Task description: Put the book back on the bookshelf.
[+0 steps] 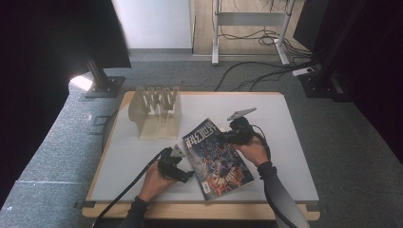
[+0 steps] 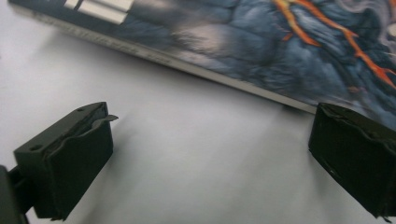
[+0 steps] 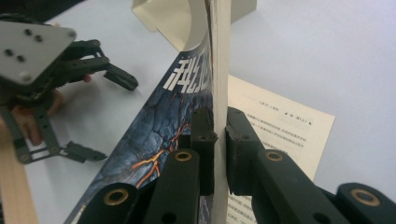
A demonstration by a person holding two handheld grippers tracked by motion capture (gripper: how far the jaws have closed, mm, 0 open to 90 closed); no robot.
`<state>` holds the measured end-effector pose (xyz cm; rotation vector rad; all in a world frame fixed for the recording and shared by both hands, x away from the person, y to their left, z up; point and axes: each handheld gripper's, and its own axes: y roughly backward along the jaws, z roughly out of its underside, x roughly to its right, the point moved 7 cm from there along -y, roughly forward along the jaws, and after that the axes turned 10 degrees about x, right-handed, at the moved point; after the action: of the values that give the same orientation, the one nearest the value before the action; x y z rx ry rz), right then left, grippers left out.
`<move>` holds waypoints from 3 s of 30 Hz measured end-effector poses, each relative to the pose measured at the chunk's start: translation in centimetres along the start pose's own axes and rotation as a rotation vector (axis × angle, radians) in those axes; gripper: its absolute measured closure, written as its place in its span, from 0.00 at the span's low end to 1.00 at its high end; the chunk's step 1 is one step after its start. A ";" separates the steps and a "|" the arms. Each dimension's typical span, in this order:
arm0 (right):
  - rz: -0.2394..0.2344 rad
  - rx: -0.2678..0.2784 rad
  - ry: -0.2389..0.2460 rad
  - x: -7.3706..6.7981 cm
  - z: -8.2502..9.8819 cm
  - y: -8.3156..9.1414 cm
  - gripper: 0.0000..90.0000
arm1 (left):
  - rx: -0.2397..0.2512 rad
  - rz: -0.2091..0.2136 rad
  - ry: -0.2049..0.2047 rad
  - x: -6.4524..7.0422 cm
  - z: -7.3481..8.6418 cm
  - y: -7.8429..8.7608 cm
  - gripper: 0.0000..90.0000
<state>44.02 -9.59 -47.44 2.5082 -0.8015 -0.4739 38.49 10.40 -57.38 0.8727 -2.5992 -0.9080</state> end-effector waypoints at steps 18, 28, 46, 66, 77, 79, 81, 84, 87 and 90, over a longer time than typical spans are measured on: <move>-0.027 0.075 0.066 -2.2 -2.7 2.6 0.91 | 0.094 0.122 0.092 -1.0 -4.6 0.1 0.12; -0.025 0.142 0.074 -2.2 -4.1 4.1 0.90 | 0.181 0.062 0.023 -1.0 -8.6 3.4 0.16; -0.010 0.172 0.100 -1.9 -4.5 5.0 0.90 | 0.194 0.081 0.008 -0.4 -10.9 3.7 0.66; 0.094 0.213 0.119 -0.2 -3.7 5.9 0.90 | 0.271 -0.048 -0.229 1.3 -14.0 7.1 0.88; 0.067 0.229 0.103 0.1 -3.0 6.5 0.85 | 0.306 0.039 -0.131 0.3 -14.9 5.8 0.91; 0.071 0.233 0.103 0.1 -2.9 6.5 0.84 | 0.306 0.038 -0.138 0.3 -14.9 5.9 0.91; 0.095 0.234 0.102 0.4 -2.7 6.7 0.81 | 0.305 0.042 -0.138 0.3 -14.9 6.0 0.92; 0.139 0.226 0.096 1.2 -1.9 7.0 0.73 | 0.302 0.045 -0.133 0.2 -14.9 6.5 0.92; 0.161 0.227 0.075 1.9 -1.0 7.4 0.65 | 0.296 0.041 -0.120 0.0 -14.9 7.0 0.92; 0.194 0.204 0.043 2.8 0.2 7.6 0.56 | 0.291 0.050 -0.104 -0.2 -14.8 7.7 0.92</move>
<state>42.64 -16.82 -44.11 2.5785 -1.1132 -0.2831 41.25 8.25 -41.09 0.8447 -2.8777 -0.5843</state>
